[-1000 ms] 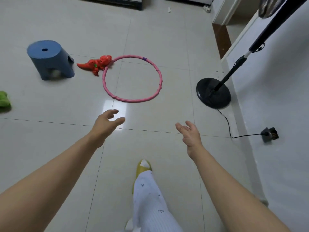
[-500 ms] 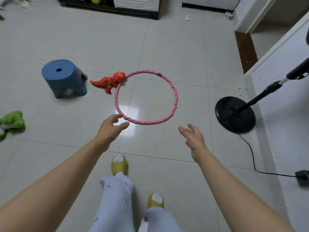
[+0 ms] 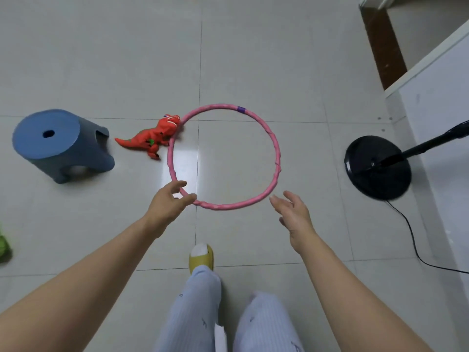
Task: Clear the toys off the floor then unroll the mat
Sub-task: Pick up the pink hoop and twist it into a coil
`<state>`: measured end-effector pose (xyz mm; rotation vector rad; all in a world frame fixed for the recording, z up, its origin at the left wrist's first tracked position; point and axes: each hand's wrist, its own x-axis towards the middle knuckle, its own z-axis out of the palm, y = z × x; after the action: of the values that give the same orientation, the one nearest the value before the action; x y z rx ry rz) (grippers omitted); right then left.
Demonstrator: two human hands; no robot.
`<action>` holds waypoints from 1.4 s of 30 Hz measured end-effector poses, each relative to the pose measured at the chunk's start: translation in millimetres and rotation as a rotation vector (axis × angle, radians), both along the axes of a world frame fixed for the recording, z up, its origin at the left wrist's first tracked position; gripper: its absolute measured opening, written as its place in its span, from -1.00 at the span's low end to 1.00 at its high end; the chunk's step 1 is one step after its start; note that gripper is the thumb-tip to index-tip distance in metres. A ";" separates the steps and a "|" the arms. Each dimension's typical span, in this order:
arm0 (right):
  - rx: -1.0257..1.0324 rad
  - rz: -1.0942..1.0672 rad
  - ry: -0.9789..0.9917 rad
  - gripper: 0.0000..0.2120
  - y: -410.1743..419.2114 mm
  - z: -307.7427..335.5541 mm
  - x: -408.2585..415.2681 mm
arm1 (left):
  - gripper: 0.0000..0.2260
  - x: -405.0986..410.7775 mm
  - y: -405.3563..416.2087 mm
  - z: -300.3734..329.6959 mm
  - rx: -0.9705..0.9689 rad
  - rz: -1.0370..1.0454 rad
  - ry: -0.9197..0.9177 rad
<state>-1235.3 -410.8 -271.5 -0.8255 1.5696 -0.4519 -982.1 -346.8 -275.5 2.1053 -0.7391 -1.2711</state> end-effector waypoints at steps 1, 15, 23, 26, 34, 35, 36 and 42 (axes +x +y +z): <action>0.004 0.012 -0.010 -0.43 -5.3 -8.9 9.1 | -0.55 6.4 -7.9 -11.0 0.021 -0.013 0.000; 0.141 0.097 0.083 -0.42 -58.6 -250.5 39.5 | -0.55 16.1 -85.7 -252.7 0.169 -0.262 -0.068; 0.124 0.155 0.078 -0.38 -76.3 -360.2 41.3 | -0.54 8.0 -95.9 -373.1 0.239 -0.340 -0.127; 0.125 0.169 0.079 -0.38 -77.6 -390.1 40.5 | -0.54 0.8 -100.1 -407.2 0.251 -0.388 -0.151; 0.108 0.220 0.111 -0.37 -66.0 -462.0 27.1 | -0.52 -23.9 -91.3 -499.1 0.246 -0.554 -0.261; 0.105 0.229 0.111 -0.39 -65.4 -470.2 24.9 | -0.52 -25.9 -91.4 -510.1 0.239 -0.603 -0.310; 0.101 0.235 0.110 -0.40 -65.0 -476.1 23.2 | -0.53 -27.2 -91.0 -518.1 0.232 -0.646 -0.365; 0.067 0.240 0.113 -0.44 -65.2 -501.7 15.8 | -0.61 -29.3 -90.5 -550.4 0.245 -0.944 -0.701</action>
<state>-1219.5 -476.0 -773.1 -0.9876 1.5561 -0.1807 -1011.4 -437.3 -825.9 2.5079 -2.1575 -1.0160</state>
